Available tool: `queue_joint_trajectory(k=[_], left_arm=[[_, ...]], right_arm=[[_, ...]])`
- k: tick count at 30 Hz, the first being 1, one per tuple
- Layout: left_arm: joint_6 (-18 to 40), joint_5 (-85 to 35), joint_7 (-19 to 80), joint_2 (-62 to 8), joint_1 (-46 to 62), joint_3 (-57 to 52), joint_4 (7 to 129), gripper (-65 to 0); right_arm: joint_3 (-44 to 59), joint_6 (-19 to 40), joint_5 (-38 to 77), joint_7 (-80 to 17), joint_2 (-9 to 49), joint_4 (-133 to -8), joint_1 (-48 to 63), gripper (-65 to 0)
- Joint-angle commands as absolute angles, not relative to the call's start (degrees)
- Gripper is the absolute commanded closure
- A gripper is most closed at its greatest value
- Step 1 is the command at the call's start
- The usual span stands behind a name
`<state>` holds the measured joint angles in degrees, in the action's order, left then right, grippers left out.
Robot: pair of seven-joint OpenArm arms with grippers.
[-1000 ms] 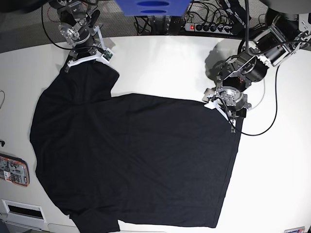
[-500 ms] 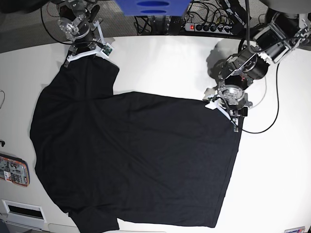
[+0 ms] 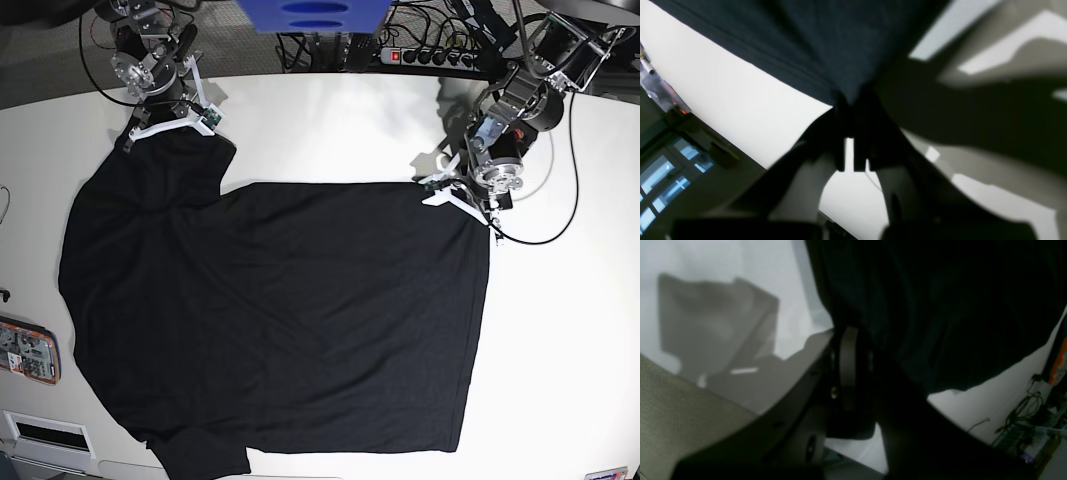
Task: Fold the T-shirt properly
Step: 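Lift both shoulders and pull the shirt toward the robot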
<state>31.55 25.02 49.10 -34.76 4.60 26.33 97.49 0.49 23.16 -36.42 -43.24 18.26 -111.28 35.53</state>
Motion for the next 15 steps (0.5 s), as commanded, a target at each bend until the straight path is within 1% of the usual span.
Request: queue_joint_trajectory(k=[1, 5, 12, 15], left_arm=[[31.16, 25.36, 49.45, -35.30, 4.00, 25.45, 98.24, 0.0], [31.16, 25.36, 49.36, -35.30, 3.74, 24.22, 98.24, 0.0], [31.16, 25.36, 49.36, -35.21, 3.56, 24.22, 98.15, 0.0], [31.16, 25.36, 49.36, -35.21, 3.56, 24.13, 98.33, 0.0]], right_arm=[[1.36, 22.81, -36.79, -42.42, 18.77, -112.75, 35.56, 0.0], [4.44, 22.81, -36.35, -40.22, 18.77, -112.84, 35.03, 0.0], [11.65, 22.99, -26.68, -39.96, 18.77, -112.92, 32.04, 0.0], [13.05, 23.08, -25.89, -40.04, 18.77, -112.84, 30.64, 0.0]])
